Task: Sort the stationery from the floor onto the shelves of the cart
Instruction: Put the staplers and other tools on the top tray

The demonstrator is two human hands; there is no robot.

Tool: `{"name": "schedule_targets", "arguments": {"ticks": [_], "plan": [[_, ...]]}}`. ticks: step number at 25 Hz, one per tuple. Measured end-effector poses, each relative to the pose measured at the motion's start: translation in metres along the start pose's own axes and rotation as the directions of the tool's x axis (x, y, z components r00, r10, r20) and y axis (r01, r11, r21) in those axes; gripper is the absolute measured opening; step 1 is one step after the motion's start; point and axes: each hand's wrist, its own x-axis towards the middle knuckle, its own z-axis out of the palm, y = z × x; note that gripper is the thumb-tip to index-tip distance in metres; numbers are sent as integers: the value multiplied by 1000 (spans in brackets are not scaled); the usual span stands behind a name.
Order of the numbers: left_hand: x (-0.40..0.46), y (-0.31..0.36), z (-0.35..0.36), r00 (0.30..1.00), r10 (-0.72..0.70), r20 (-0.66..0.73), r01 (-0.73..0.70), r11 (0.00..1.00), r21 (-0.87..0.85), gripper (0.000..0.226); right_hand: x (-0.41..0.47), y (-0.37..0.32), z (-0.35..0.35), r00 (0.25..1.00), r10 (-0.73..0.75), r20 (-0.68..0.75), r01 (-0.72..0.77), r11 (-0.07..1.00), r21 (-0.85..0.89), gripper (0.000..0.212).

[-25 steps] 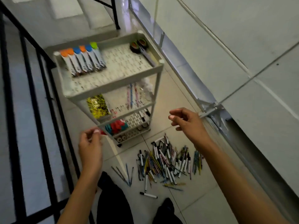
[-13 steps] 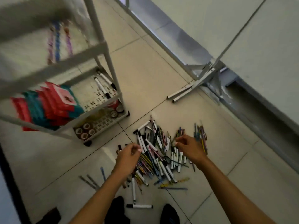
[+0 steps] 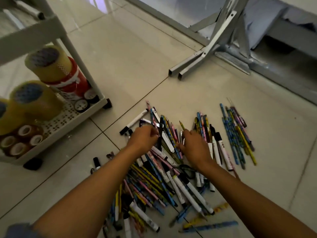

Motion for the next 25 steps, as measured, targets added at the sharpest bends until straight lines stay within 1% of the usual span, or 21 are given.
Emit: {"name": "schedule_targets", "arguments": {"ticks": [1, 4, 5, 7, 9, 11, 12, 14, 15, 17, 19, 21, 22, 23, 25], "plan": [[5, -7, -3, 999, 20, -27, -19, 999, 29, 21, -1, -1, 4, 1000, 4, -28, -4, 1000, -5, 35], [17, -24, -13, 986, 2, -166, 16, 995, 102, 22, -4, -3, 14, 995, 91, -51, -88, 994, 60, 34], [22, -28, -15, 977, 24, -212, 7, 990, 144, 23, -6, -3, 17, 992, 120, -46, -115, 989, 94, 31], [35, -34, -13, 963, 86, -254, -31, 977, 212, 28, -8, -2, 22, 987, 152, -50, -142, 977, 160, 23], [50, -39, -8, 964, 115, -241, -56, 970, 238, 35, -9, 1, 27, 988, 147, -57, -130, 965, 227, 18], [60, -38, -8, 966, 116, -232, -53, 964, 262, 37, -6, 6, 26, 989, 146, -30, -133, 958, 254, 20], [62, -37, -9, 965, 141, -222, -67, 949, 309, 36, -4, 8, 25, 989, 146, -10, -138, 958, 252, 22], [61, -38, -10, 953, 248, -173, -135, 860, 492, 35, -5, 10, 24, 990, 138, 14, -138, 961, 241, 23], [59, -39, -10, 947, 284, -148, -158, 815, 558, 35, -7, 10, 23, 991, 133, 20, -134, 961, 243, 23], [56, -41, -10, 947, 308, -90, -187, 759, 624, 32, -10, 10, 21, 989, 146, 31, -149, 946, 287, 24], [51, -45, -11, 950, 311, -17, -222, 713, 665, 28, -12, 7, 15, 982, 178, 57, -186, 894, 408, 23], [47, -52, -16, 946, 323, 21, -257, 709, 656, 27, -14, 2, 7, 968, 230, 99, -246, 800, 548, 22], [44, -54, -19, 945, 325, 30, -274, 739, 615, 26, -14, 0, 5, 957, 261, 123, -282, 753, 594, 21], [42, -55, -23, 947, 320, 38, -289, 792, 538, 23, -14, 0, 4, 946, 291, 141, -313, 714, 626, 21], [35, -51, -32, 952, 298, 64, -303, 899, 316, 15, -13, -2, 4, 936, 311, 167, -337, 644, 687, 23]]}}
